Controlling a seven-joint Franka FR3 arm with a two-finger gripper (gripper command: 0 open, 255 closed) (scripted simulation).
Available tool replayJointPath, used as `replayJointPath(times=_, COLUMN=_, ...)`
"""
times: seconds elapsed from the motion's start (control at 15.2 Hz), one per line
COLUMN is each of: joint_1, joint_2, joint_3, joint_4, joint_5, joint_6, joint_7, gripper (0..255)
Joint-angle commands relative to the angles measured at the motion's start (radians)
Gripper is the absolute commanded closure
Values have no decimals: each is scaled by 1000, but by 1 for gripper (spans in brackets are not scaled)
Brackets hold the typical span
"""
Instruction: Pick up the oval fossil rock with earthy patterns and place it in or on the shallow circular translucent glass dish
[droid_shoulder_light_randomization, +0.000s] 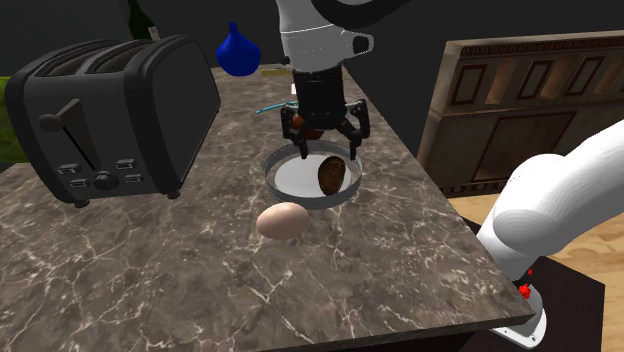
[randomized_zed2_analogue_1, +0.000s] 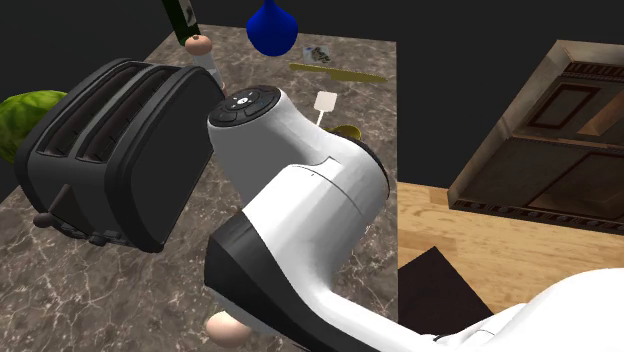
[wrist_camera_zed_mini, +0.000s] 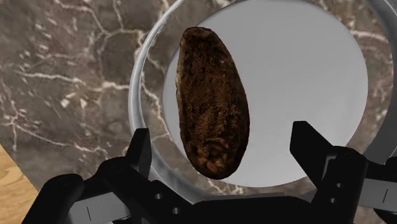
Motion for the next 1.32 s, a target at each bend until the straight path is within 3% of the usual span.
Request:
replayJointPath(times=0.0, joint_1=6, joint_2=-20, joint_3=-5, joint_4=-41, joint_5=19, joint_6=32, joint_7=-5, gripper=0)
replayJointPath(times=0.33, joint_1=12, joint_2=-32, joint_3=3, joint_4=-110, joint_5=29, joint_6=89, joint_7=-10, gripper=0)
replayJointPath(times=0.79, joint_1=12, joint_2=-32, joint_3=3, joint_4=-110, joint_5=29, joint_6=89, joint_7=-10, gripper=0)
replayJointPath(times=0.86, joint_1=12, joint_2=-32, joint_3=3, joint_4=-110, joint_5=29, joint_6=89, joint_7=-10, gripper=255)
replayJointPath(times=1.25, joint_1=12, joint_2=-32, joint_3=3, joint_4=-111, joint_5=30, joint_6=89, joint_7=-10, gripper=255)
